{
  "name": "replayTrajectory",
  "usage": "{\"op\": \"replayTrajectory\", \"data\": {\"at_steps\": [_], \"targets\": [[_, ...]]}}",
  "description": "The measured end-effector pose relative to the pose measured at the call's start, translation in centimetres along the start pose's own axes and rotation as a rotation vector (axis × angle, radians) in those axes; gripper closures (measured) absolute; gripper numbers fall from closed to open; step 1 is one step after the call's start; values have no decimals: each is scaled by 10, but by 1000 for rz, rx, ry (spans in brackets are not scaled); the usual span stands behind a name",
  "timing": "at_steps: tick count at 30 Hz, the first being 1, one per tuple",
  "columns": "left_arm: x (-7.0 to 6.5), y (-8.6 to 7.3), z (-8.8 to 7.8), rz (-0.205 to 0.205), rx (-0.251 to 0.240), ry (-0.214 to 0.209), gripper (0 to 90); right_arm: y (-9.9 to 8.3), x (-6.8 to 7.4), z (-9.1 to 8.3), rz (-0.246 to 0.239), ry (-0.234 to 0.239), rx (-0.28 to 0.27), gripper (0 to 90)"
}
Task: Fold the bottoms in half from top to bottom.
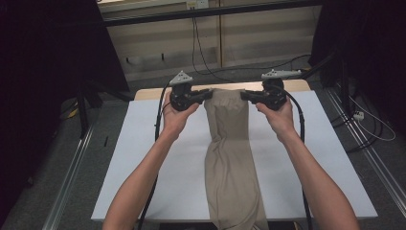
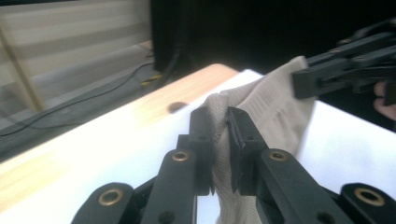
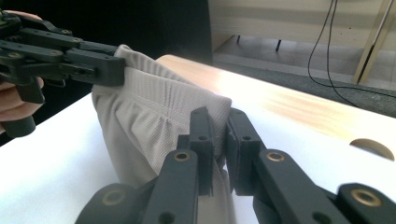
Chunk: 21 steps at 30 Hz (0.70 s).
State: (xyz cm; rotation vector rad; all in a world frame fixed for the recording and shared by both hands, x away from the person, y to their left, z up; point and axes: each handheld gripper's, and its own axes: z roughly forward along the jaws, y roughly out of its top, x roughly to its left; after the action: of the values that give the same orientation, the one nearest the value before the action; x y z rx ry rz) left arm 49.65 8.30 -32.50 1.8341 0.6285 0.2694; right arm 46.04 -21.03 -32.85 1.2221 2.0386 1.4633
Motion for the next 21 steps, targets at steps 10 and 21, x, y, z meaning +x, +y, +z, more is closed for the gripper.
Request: {"op": "replayTrajectory", "data": {"at_steps": [10, 21], "targets": [[-68, -3, -61, 137, -12, -95, 810, -26, 54, -72, -61, 97, -43, 821], [-102, -86, -62, 132, 128, -160, 807, -108, 74, -81, -65, 140, 92, 820]]}}
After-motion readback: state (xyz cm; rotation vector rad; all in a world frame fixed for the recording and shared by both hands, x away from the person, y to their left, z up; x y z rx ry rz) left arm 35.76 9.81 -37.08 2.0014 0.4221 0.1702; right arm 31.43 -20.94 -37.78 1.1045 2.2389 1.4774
